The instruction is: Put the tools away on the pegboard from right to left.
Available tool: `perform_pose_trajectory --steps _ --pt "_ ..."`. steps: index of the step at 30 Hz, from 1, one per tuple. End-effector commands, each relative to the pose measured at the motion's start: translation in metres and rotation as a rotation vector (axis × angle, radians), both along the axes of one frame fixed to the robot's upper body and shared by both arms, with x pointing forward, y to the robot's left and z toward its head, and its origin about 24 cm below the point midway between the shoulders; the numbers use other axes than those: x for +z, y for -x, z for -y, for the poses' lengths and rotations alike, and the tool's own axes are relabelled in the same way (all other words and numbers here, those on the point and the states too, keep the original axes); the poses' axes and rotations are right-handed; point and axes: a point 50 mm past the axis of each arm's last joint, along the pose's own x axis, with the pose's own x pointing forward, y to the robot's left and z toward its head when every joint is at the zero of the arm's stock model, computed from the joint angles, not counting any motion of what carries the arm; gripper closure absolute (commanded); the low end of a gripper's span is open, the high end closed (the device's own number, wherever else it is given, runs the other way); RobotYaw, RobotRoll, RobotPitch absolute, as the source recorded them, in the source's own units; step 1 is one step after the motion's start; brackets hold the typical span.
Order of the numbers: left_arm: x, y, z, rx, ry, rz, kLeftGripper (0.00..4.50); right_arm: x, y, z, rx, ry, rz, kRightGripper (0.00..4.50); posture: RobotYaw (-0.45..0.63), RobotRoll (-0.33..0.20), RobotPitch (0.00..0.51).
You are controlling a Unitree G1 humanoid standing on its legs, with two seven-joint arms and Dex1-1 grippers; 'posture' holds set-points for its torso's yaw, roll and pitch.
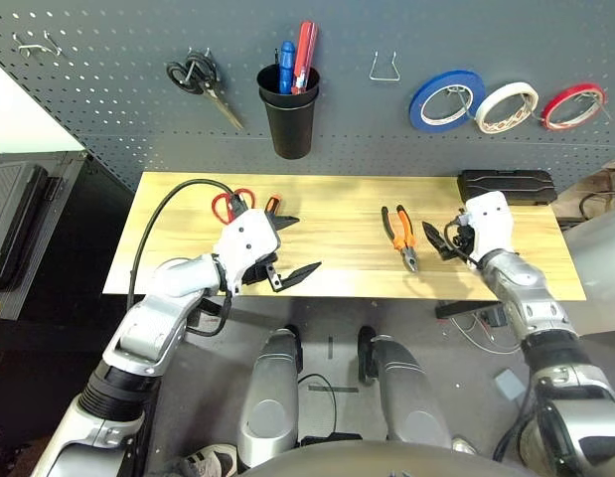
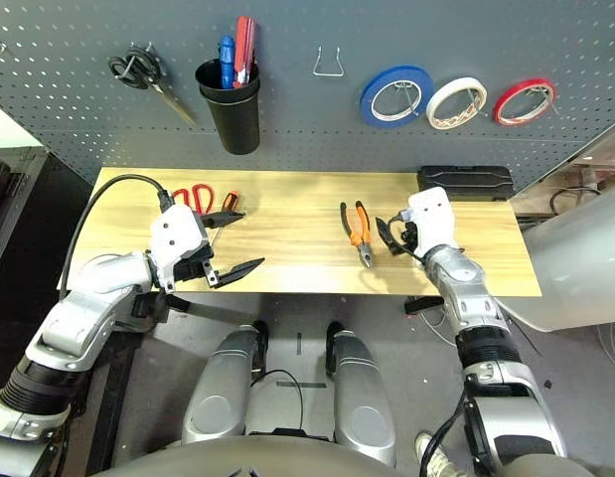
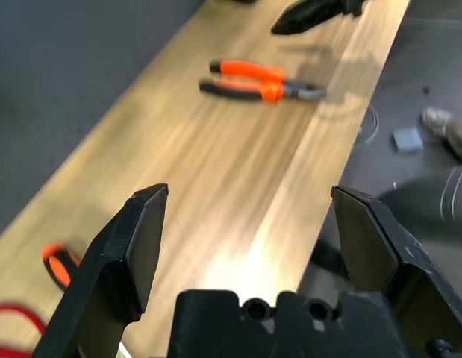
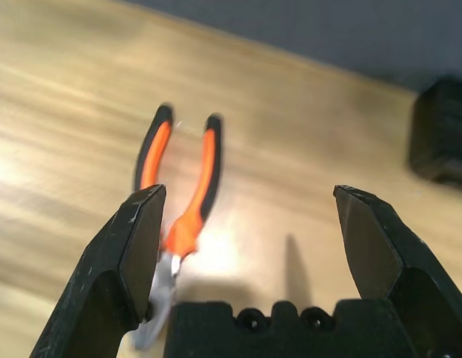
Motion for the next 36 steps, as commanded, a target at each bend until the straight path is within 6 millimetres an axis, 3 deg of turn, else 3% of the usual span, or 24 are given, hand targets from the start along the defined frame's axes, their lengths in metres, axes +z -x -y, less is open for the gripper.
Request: perform_pose_trajectory --steps 1,18,36 --pt "-0.009 -0.001 -0.002 0.013 -0.053 -0.047 0.00 -0.005 0.000 -0.006 -0.015 -0.029 -0.107 0.04 0.25 0.000 0.260" --pt "-0.013 -0.009 -0.009 0.046 -0.154 -0.049 0.00 -0.011 -0.029 -0.037 -0.082 -0.113 -0.463 0.04 0.26 0.000 0.277" --pt "-0.015 -0.010 -0.015 0.084 -0.206 -0.057 0.00 -0.028 -0.042 -0.065 -0.127 -0.045 -0.535 0.04 0.28 0.000 0.293"
